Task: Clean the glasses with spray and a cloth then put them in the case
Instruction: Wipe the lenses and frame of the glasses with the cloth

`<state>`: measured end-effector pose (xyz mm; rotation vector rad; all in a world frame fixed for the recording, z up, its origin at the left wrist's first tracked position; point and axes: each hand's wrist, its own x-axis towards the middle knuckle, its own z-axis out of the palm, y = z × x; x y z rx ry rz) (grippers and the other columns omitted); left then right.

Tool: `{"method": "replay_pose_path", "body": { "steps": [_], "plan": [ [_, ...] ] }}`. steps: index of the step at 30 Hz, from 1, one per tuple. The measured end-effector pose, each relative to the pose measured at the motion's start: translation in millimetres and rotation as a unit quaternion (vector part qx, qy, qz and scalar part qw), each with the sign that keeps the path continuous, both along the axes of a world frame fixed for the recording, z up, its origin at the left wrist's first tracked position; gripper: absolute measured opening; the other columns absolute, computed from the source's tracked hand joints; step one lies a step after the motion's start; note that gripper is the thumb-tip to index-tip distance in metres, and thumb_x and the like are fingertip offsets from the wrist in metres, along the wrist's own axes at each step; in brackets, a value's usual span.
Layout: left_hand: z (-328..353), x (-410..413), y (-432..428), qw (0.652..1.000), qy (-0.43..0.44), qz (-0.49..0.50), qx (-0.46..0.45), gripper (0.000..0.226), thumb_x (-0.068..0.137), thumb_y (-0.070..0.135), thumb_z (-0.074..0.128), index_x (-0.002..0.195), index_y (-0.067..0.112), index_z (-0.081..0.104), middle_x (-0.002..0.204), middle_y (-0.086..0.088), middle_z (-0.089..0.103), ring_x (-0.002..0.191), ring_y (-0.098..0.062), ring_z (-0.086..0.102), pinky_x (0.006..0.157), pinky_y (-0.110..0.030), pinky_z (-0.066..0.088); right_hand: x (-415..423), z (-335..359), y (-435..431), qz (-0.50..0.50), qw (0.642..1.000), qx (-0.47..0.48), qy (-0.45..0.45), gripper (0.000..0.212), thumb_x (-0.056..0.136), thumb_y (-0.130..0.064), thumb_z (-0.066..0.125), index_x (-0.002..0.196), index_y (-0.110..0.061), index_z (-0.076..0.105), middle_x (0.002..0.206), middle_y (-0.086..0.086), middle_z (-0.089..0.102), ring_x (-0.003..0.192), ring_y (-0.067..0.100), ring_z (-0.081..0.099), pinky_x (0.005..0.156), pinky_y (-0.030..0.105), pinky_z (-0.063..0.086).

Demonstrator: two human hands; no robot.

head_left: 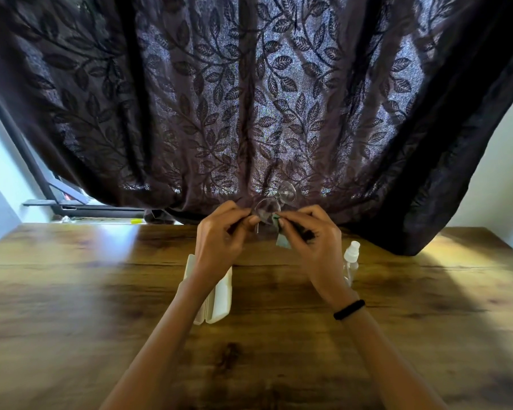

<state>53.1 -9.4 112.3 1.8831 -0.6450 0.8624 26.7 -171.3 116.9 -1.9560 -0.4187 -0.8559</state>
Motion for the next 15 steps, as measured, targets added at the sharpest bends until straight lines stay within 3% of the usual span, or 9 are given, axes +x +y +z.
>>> {"method": "replay_pose_path", "body": {
  "steps": [3, 7, 11, 15],
  "plan": [
    [-0.8, -0.5, -2.2, 0.999, 0.025, -0.034, -0.013, 0.021, 0.085, 0.021, 0.059, 0.086, 0.001, 0.068, 0.073, 0.011, 0.048, 0.062, -0.009, 0.054, 0.054, -0.024, 0.053, 8.6, 5.3, -5.5, -0.027, 0.999, 0.021, 0.023, 0.017, 0.082, -0.011, 0.065, 0.098, -0.011, 0.071, 0.084, -0.004, 0.057, 0.075, 0.005, 0.058, 0.066, 0.013, 0.047],
    [0.2, -2.8, -6.0, 0.999, 0.025, -0.042, -0.014, 0.019, 0.084, 0.014, 0.058, 0.086, -0.001, 0.068, 0.073, 0.012, 0.048, 0.064, 0.000, 0.052, 0.056, -0.013, 0.048, 11.4, 13.7, -0.3, -0.024, 0.999, 0.019, 0.020, 0.018, 0.082, -0.013, 0.065, 0.099, -0.012, 0.070, 0.088, 0.002, 0.059, 0.078, 0.011, 0.060, 0.070, 0.020, 0.051],
    [1.5, -2.9, -5.0, 1.000, 0.007, -0.030, 0.002, 0.028, 0.084, 0.027, 0.055, 0.087, 0.004, 0.069, 0.072, 0.013, 0.048, 0.063, 0.003, 0.048, 0.054, -0.015, 0.038, 4.2, 14.4, 13.7, 0.016, 1.000, 0.005, -0.013, 0.019, 0.082, -0.015, 0.064, 0.099, -0.012, 0.070, 0.086, -0.002, 0.058, 0.081, 0.011, 0.060, 0.072, 0.023, 0.051],
    [1.0, -4.2, -3.6, 1.000, -0.005, -0.029, -0.003, 0.029, 0.085, 0.029, 0.054, 0.086, 0.003, 0.069, 0.072, 0.015, 0.048, 0.061, -0.001, 0.049, 0.052, -0.022, 0.043, 4.1, 13.9, 12.7, 0.012, 1.000, 0.000, -0.022, 0.019, 0.083, -0.015, 0.064, 0.100, -0.013, 0.070, 0.085, -0.006, 0.056, 0.080, 0.007, 0.058, 0.072, 0.017, 0.049]
  ]
}}
